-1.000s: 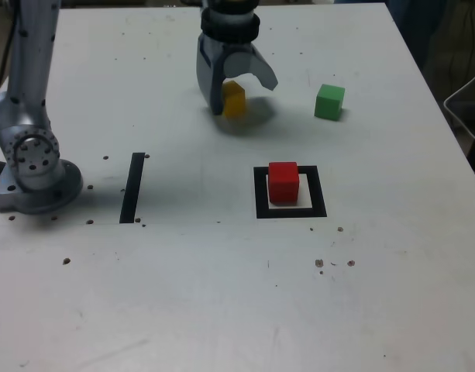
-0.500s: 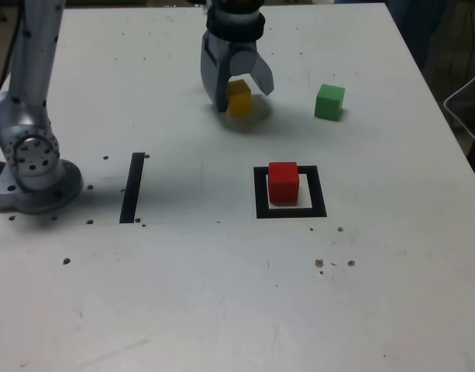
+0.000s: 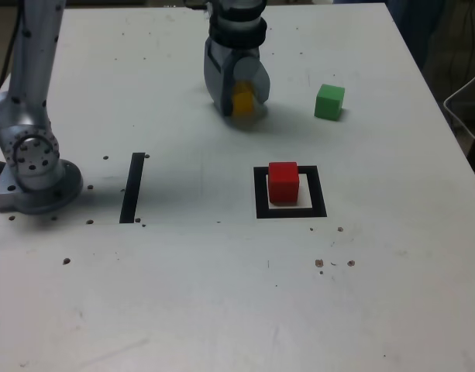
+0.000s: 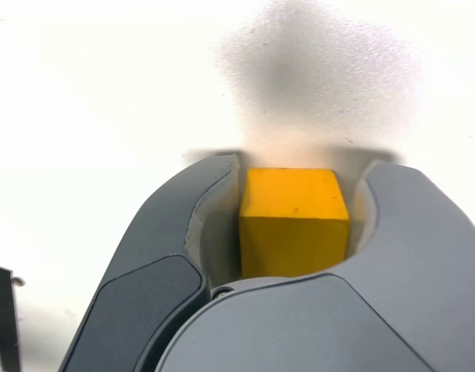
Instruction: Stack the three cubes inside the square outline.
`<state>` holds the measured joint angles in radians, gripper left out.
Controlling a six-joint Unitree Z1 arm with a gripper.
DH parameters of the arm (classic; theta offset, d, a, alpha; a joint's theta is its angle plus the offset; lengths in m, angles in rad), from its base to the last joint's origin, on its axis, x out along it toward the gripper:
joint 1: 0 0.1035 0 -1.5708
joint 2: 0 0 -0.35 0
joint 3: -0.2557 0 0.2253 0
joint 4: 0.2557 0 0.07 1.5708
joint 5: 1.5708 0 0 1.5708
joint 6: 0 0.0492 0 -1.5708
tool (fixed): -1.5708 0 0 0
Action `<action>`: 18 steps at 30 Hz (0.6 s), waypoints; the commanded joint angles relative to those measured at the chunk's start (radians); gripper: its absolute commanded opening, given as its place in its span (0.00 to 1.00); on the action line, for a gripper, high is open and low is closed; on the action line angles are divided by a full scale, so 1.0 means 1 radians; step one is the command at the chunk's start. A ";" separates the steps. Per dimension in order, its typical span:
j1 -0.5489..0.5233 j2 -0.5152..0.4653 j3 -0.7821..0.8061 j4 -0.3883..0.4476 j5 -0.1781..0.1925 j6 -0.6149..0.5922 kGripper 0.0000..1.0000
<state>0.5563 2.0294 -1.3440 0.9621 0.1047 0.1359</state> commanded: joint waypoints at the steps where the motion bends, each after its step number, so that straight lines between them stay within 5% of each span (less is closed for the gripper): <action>1: -0.006 -0.010 0.007 -0.010 0.001 -0.004 0.18; 7: -0.026 -0.030 0.008 0.008 0.013 -0.006 0.17; 18: -0.174 -0.106 -0.113 0.271 0.081 -0.061 0.17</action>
<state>0.4001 1.9337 -1.4467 1.2196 0.1824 0.0824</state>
